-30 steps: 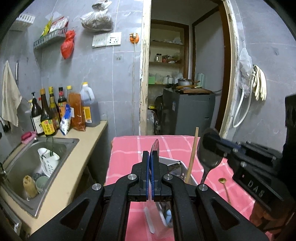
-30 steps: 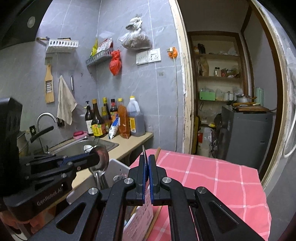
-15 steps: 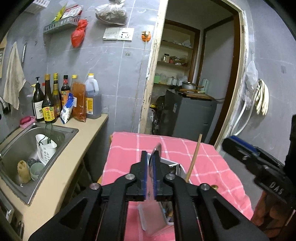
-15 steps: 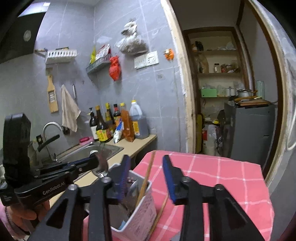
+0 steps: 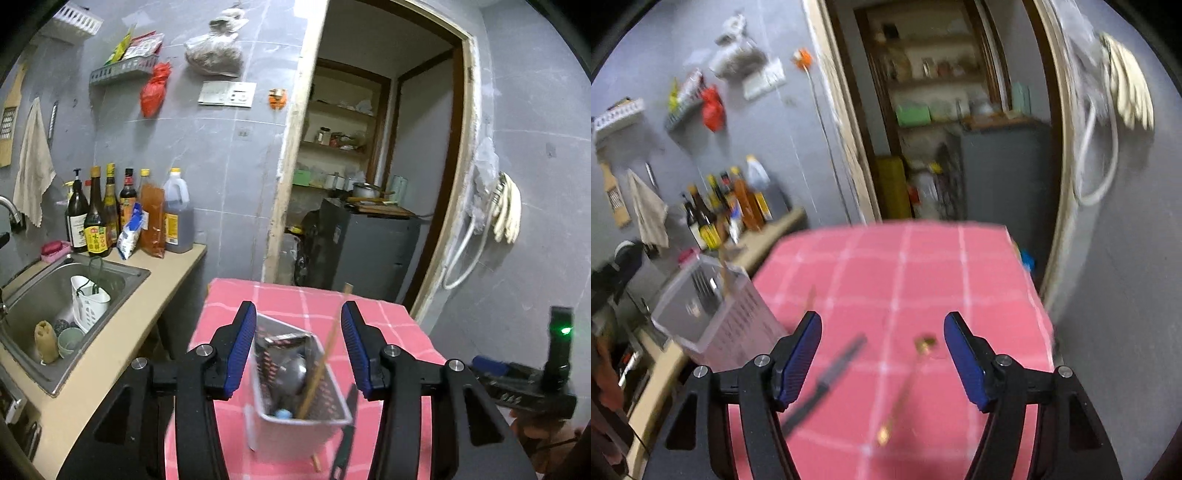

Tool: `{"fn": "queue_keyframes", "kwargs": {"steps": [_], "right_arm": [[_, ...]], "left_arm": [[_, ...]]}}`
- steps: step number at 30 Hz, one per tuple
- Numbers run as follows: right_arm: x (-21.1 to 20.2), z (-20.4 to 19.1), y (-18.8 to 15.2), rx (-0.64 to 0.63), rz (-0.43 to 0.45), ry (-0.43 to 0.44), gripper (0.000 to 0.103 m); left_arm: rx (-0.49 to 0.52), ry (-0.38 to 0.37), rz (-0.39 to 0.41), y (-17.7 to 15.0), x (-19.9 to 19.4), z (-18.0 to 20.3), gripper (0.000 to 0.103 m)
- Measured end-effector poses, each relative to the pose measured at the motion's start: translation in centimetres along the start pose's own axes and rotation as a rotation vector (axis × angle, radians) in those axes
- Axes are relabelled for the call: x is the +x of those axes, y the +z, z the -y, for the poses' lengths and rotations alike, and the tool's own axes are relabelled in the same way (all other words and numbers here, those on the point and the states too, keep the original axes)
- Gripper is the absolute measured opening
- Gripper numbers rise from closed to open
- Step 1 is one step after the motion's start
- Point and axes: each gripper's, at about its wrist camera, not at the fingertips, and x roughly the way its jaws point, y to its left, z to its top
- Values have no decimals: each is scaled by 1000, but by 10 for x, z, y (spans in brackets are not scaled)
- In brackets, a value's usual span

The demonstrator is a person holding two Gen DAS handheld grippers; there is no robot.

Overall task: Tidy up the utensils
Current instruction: 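Lower both spoons into the white holder and open both tools, then move the left tool to the black knife while the right tool approaches the gold spoon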

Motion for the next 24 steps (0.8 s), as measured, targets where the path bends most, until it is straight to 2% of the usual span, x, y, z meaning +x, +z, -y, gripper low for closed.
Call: {"fn": "queue_keyframes", "kwargs": {"steps": [3, 7, 10, 17, 20, 24], "right_arm": [[4, 13, -16, 15, -81, 2, 59], [15, 25, -34, 24, -179, 19, 54], [22, 33, -43, 30, -227, 40, 52], [40, 47, -47, 5, -294, 94, 43], [51, 50, -45, -8, -319, 122, 37], [69, 53, -40, -17, -349, 162, 34]], "left_arm": [[2, -25, -35, -11, 0, 15, 42], [0, -31, -92, -35, 1, 34, 42], [-28, -11, -168, -61, 8, 45, 42], [-56, 41, -295, -106, 29, 57, 42], [-71, 44, -324, -120, 37, 61, 42], [-45, 40, -348, -131, 55, 74, 42]]}}
